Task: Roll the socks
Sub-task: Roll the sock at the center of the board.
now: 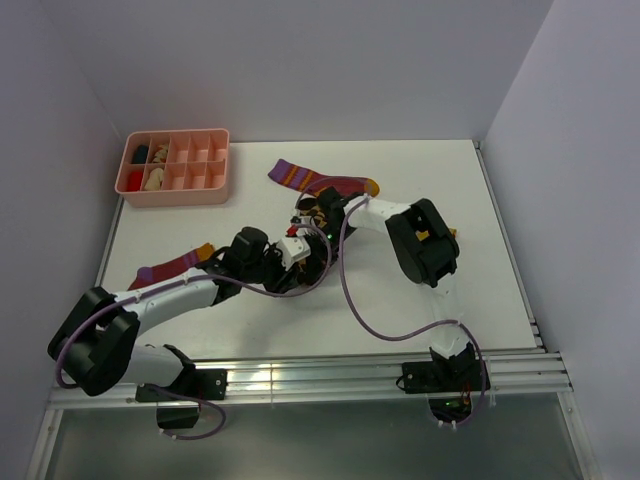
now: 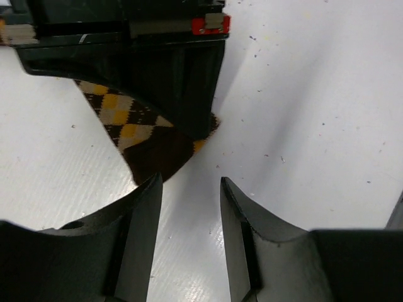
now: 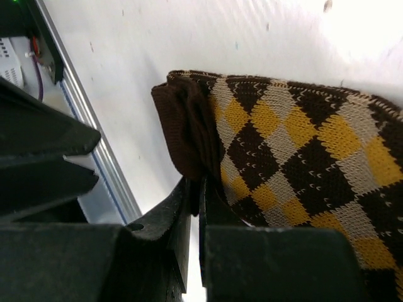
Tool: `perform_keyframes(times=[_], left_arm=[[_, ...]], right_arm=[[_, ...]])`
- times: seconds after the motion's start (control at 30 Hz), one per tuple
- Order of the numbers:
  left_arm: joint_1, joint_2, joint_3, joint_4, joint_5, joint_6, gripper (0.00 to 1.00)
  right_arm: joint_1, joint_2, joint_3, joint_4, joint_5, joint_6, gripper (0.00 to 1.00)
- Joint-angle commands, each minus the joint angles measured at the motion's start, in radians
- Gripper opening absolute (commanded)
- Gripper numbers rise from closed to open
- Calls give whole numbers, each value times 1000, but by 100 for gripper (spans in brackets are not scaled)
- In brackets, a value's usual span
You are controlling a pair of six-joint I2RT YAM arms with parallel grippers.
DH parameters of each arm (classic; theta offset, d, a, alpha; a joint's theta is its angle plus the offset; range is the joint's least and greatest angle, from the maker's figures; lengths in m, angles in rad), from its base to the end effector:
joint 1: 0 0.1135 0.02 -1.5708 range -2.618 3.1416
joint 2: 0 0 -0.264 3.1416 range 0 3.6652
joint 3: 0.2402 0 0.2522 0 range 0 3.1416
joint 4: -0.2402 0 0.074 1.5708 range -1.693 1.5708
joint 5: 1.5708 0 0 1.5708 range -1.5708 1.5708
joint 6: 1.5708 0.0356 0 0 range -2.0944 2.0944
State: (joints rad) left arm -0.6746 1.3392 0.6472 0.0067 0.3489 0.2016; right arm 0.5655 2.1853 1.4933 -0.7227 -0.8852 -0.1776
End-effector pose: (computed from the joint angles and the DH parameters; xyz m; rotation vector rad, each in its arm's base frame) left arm 0.2029 -0.1778 0.1923 1.1395 1.9833 -0.6438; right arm 0.3349 0.2452 0.1237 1.1159 -2.5775 -1.3476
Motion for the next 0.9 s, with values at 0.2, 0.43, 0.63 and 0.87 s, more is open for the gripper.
perform_keyframes(times=[0.2, 0.43, 0.63, 0.87], left_arm=[[-37, 92, 66, 1, -83, 137, 47], [-79, 132, 74, 15, -131, 190, 48], [-88, 181, 106, 24, -142, 240, 48], [-91, 228, 130, 64, -160, 288, 48]], right_arm=[[-42, 54, 24, -135, 68, -92, 0], [-55, 24, -1, -119, 118, -128, 0], [-58, 39, 25, -130, 140, -158, 0], [-78, 80, 103, -182, 140, -201, 0]])
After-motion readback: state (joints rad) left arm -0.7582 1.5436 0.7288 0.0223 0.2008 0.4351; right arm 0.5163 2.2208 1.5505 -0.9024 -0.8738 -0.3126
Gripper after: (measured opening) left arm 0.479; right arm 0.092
